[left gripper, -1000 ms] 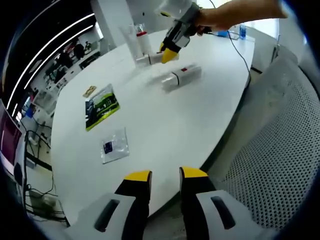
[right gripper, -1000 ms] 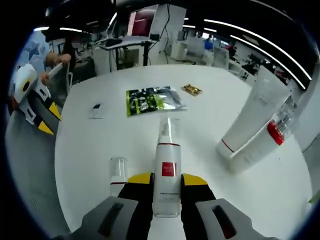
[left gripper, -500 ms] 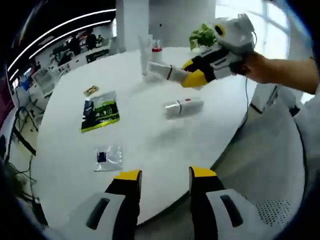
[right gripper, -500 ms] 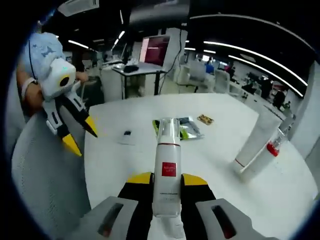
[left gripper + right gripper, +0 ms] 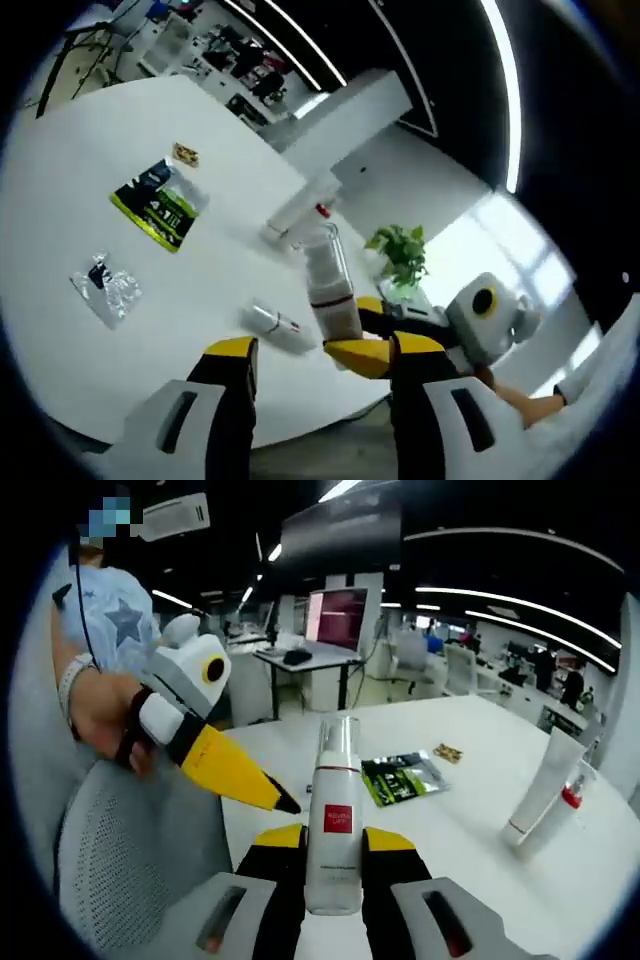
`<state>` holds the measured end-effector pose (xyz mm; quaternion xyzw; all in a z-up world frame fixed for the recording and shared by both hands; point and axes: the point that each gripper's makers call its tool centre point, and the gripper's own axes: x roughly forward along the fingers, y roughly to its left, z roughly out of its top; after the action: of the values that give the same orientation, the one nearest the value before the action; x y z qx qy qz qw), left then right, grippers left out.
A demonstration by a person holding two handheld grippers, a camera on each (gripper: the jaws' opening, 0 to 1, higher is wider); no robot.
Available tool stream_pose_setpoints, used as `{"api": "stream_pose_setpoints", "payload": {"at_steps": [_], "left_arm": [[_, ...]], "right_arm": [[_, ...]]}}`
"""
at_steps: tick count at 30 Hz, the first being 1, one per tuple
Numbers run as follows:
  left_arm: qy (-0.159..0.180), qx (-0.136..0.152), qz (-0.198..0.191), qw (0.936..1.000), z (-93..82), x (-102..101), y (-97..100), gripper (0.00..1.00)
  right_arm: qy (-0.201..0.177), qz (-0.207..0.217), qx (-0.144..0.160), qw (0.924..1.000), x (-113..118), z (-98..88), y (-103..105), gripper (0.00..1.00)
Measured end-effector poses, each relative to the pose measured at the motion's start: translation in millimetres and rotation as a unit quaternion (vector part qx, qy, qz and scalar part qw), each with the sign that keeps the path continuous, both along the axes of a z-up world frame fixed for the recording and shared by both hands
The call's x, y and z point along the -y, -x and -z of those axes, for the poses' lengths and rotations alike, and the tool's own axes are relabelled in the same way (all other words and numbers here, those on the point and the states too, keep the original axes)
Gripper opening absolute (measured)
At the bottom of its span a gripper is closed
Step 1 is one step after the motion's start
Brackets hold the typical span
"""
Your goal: Arrange the skincare products in the storage area until every visible bottle or jar stands upright without overlapping.
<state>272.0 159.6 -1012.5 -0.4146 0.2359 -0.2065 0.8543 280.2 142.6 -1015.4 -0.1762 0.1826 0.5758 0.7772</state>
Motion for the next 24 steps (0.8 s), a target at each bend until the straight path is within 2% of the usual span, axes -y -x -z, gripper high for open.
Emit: {"api": "stream_pose_setpoints", "payload": {"at_steps": [6, 10, 14, 15, 20, 22, 24], "left_arm": [[0.023, -0.005, -0.013, 0.9996, 0.3, 1.6, -0.2, 0.44], [0.027, -0.001, -0.014, 0.9995, -0.4, 0.6, 0.6, 0.33], [0.035, 0.003, -0.012, 0.9993, -1.3, -0.2, 0.8, 0.19], [0.038, -0.002, -0.008, 0.9992, -0.3, 1.4, 2.2, 0.19], [0.049, -0.004, -0.001, 0.9988, 1.0, 2.1, 3.8, 0.18], [0.047, -0.003, 0.002, 0.9989, 2.6, 1.9, 5.1, 0.17], [0.026, -0.004, 0.013, 0.9996, 7.6, 2.4, 7.1, 0.16]], "right_arm": [[0.008, -0.020, 0.010, 0.9997, -11.3, -2.3, 14.3, 0.13], [0.019, -0.037, 0.028, 0.9987, -17.2, -4.4, 20.5, 0.13], [0.052, -0.055, 0.054, 0.9957, -21.4, 0.6, 26.3, 0.13], [0.055, -0.054, 0.057, 0.9955, -21.7, 1.6, 26.1, 0.13], [0.061, -0.055, 0.055, 0.9951, -20.8, 3.9, 26.2, 0.14], [0.060, -0.055, 0.040, 0.9959, -20.7, 6.1, 28.5, 0.14], [0.068, -0.058, 0.018, 0.9958, -18.8, 11.5, 32.0, 0.14]]}}
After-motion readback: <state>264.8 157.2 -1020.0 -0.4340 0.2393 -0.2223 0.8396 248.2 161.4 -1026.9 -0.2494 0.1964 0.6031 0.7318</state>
